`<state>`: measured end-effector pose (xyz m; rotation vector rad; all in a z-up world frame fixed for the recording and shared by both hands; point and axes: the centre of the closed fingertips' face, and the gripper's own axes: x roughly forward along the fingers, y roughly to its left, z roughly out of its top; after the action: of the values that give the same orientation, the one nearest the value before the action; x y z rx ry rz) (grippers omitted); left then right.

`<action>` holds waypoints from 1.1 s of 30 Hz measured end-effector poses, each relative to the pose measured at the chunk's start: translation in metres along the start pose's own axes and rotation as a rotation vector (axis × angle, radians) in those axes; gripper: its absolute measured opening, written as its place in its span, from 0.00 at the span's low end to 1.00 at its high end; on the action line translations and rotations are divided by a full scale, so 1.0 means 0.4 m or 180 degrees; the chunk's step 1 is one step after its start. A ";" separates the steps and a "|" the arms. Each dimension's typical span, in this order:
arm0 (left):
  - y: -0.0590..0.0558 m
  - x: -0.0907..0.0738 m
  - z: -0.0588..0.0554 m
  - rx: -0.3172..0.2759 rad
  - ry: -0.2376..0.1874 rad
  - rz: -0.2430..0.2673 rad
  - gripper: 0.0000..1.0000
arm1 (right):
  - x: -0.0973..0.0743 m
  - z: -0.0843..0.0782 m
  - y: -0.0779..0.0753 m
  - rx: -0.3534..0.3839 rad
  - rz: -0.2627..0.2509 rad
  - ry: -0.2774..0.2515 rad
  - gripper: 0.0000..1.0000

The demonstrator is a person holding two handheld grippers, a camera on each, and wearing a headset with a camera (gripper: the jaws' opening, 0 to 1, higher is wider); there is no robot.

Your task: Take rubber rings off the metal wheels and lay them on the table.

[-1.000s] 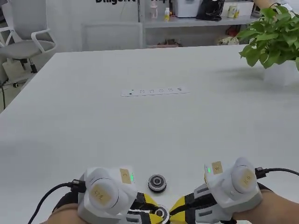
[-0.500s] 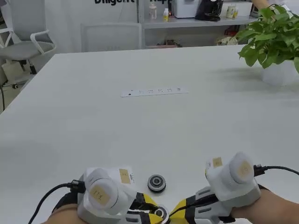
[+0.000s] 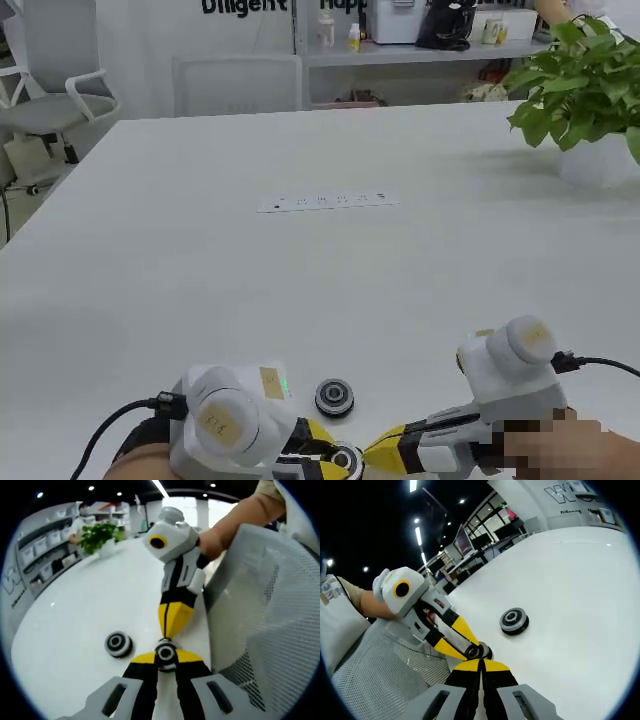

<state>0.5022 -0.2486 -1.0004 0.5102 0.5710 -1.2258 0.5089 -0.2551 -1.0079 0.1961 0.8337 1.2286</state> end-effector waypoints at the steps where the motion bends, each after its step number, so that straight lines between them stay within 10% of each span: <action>1: 0.003 0.001 -0.003 -0.0010 0.0004 0.0006 0.13 | 0.000 0.001 0.001 0.0005 0.0006 -0.0005 0.00; 19: 0.013 0.004 -0.016 -0.0009 0.0040 0.0008 0.12 | 0.014 0.002 0.036 -0.0048 0.0142 0.0043 0.00; 21: 0.013 0.007 -0.014 0.0004 0.0033 0.0035 0.12 | 0.016 0.026 0.104 0.0083 0.0570 -0.0109 0.00; 22: 0.011 0.005 -0.021 0.0025 0.0080 0.0003 0.12 | 0.017 0.016 0.077 -0.0243 0.0315 0.0010 0.00; 23: 0.013 0.006 -0.020 -0.0027 0.0052 0.0030 0.12 | 0.015 0.013 0.087 -0.0344 0.0422 0.0067 0.00; 33: 0.021 0.011 -0.019 -0.0014 -0.0014 0.0019 0.13 | 0.010 0.014 0.048 -0.0278 0.0235 -0.0050 0.00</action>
<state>0.5104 -0.2447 -1.0084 0.5052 0.5680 -1.2196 0.4985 -0.2431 -0.9953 0.1667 0.7631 1.3283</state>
